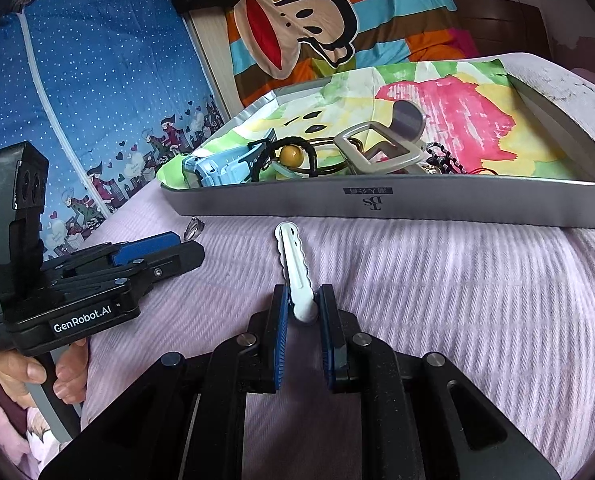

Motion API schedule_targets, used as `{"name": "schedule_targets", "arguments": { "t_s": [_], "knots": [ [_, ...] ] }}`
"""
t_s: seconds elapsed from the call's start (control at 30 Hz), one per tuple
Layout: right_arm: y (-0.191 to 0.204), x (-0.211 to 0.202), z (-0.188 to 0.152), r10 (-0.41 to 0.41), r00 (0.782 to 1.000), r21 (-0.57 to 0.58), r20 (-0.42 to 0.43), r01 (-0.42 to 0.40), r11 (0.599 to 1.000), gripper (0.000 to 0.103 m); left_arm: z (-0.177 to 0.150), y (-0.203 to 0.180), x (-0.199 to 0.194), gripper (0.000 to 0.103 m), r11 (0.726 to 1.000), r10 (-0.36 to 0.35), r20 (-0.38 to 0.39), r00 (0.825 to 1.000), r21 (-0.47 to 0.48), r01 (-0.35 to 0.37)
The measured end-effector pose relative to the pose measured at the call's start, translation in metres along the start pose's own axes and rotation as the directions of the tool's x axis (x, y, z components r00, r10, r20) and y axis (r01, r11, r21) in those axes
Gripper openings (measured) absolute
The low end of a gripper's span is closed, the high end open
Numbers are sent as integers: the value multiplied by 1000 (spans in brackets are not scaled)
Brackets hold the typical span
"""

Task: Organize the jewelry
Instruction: 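Carry the ring with the left tool while the right carries the white clip into the tray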

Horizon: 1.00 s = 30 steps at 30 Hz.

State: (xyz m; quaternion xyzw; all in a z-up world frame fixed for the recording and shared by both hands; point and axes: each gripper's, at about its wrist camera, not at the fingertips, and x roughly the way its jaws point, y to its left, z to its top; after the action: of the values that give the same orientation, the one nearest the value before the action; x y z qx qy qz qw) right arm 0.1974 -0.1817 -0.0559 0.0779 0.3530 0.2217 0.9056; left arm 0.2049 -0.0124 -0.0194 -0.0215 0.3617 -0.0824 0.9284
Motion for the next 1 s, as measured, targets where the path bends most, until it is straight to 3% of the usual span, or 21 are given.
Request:
{"name": "schedule_targets", "arguments": {
  "t_s": [0.2,0.43,0.67,0.87,1.0],
  "knots": [
    [1,2,1,0,1000,-1,-1,0,1000,14,6,5,7,37,999,-11,-11,1000,-31,11],
    [3,2,1,-12,1000,-12,2,12,1000,14,8,10,13,20,998,8,-31,999,-63,-10],
    [5,1,0,-15,1000,-17,8,16,1000,14,5,9,12,20,999,17,-20,1000,-51,-18],
    [5,-10,-1,-1,999,-21,54,2,1000,13,2,0,-7,20,1000,-7,47,999,-22,8],
    [2,-28,0,7,992,-5,129,-6,1000,13,3,-9,-26,20,999,-33,120,992,-2,33]
  ]
}}
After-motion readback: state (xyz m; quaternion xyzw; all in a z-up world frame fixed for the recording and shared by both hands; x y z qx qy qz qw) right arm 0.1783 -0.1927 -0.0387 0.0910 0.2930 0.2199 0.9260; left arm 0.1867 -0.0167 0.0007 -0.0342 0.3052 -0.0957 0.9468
